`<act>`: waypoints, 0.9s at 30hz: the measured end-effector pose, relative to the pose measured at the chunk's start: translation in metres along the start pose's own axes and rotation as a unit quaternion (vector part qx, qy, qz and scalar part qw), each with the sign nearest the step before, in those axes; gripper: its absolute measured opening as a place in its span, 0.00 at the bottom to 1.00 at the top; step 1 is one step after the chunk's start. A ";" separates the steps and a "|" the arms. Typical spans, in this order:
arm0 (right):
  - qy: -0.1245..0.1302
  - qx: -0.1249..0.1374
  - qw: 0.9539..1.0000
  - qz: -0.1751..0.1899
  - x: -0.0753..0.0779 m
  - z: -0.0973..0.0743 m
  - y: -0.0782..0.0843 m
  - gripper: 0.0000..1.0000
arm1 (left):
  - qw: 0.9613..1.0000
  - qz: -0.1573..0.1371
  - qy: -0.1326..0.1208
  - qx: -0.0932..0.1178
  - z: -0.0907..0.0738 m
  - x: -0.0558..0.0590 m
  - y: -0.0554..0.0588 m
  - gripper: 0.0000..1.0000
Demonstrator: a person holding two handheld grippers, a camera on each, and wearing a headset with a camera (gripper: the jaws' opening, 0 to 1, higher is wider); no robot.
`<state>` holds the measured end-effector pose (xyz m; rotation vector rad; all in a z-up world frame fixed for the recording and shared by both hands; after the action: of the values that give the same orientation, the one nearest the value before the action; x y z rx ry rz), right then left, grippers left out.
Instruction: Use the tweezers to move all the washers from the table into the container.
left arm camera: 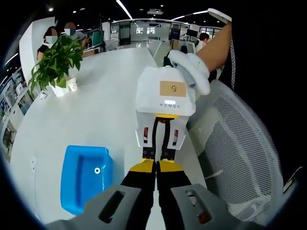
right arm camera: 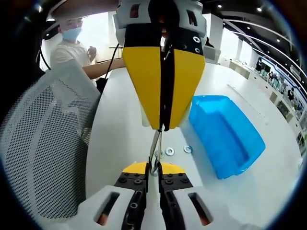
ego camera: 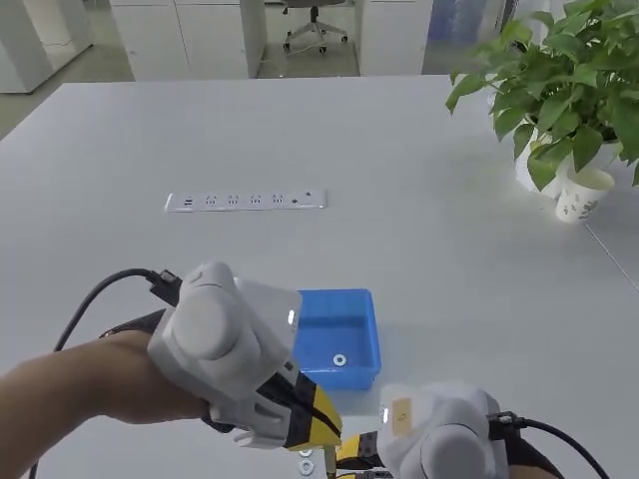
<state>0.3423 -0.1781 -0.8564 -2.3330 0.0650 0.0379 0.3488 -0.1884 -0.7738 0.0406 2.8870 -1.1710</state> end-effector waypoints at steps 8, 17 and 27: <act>0.000 0.000 1.000 0.000 0.000 0.000 0.000 0.08 | 1.000 -0.006 -0.001 -0.007 -0.001 0.001 0.002 0.03; -0.002 -0.002 1.000 0.000 -0.002 -0.002 0.001 0.08 | 1.000 -0.009 0.000 -0.010 -0.003 0.003 0.003 0.03; -0.001 0.001 1.000 -0.008 0.001 -0.008 -0.006 0.08 | 1.000 -0.009 -0.002 -0.007 -0.010 0.000 -0.003 0.03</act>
<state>0.3433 -0.1796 -0.8471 -2.3316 0.0449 0.0331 0.3481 -0.1835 -0.7652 0.0105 2.8976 -1.1526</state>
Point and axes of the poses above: the centre of the closed fingertips' face, and the gripper's own axes: z roughly forward along the fingers, x roughly to its right, y roughly out of its underside, the point moved 1 cm from there along -z, roughly backward along the fingers, and after that the axes turned 6 degrees about -y, right-handed, at the moved point
